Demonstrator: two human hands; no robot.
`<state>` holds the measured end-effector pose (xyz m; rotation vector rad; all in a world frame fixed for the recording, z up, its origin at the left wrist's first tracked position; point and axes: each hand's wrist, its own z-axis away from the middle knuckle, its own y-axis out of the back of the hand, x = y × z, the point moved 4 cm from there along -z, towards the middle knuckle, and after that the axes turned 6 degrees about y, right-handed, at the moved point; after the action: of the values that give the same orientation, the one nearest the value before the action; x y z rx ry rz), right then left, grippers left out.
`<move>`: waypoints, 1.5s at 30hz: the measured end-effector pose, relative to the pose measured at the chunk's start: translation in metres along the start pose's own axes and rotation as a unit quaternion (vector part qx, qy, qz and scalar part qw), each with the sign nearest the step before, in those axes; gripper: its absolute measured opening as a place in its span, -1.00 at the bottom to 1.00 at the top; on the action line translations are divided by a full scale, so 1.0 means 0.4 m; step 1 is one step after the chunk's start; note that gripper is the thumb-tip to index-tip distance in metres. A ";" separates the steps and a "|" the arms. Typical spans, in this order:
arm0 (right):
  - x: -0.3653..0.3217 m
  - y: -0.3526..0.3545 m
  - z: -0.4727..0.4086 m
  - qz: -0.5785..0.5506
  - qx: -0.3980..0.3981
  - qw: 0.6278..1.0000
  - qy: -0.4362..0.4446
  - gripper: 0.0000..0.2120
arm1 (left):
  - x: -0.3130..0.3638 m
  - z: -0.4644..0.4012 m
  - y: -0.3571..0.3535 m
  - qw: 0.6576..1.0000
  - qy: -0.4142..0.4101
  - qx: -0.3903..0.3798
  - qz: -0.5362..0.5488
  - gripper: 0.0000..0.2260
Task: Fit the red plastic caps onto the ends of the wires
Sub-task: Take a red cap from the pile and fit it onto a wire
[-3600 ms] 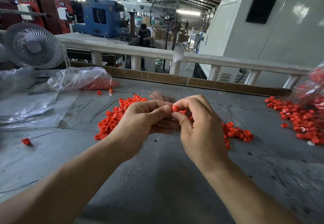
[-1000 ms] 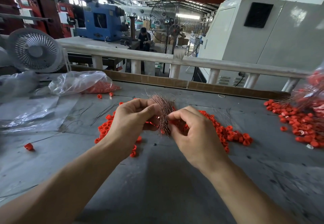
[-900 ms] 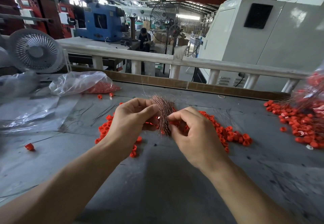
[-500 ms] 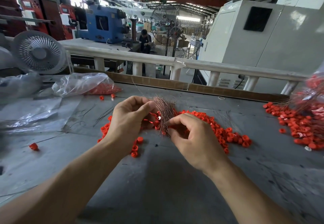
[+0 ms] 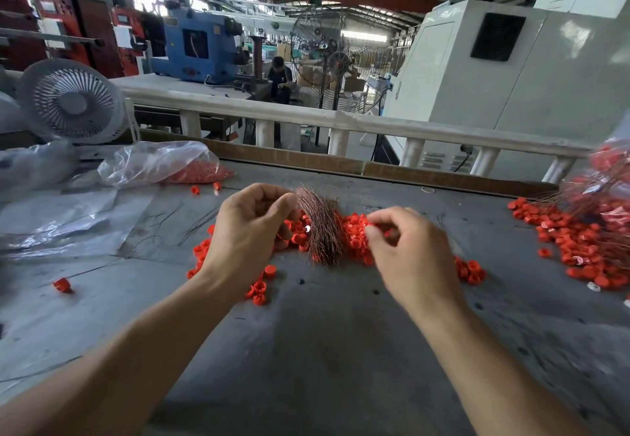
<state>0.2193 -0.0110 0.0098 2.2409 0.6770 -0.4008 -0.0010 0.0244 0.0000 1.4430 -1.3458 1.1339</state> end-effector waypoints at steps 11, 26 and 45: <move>0.231 0.117 -0.026 0.237 -0.075 0.930 -0.271 -0.86 | -0.029 -0.016 -0.005 0.997 0.014 -0.012 -0.081 -0.90; 0.074 0.000 -0.014 0.049 -0.103 0.993 -0.035 -0.96 | -0.020 -0.006 -0.020 0.939 -0.063 -0.018 -0.339 -0.91; -0.022 -0.064 0.005 0.070 -0.097 0.986 0.113 -0.91 | -0.003 0.018 -0.049 0.940 -0.094 -0.067 -0.320 -0.92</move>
<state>0.1971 -0.0006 -0.0020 2.1484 0.6400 -0.0089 0.0189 0.0192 -0.0027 1.7378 -0.9318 0.4797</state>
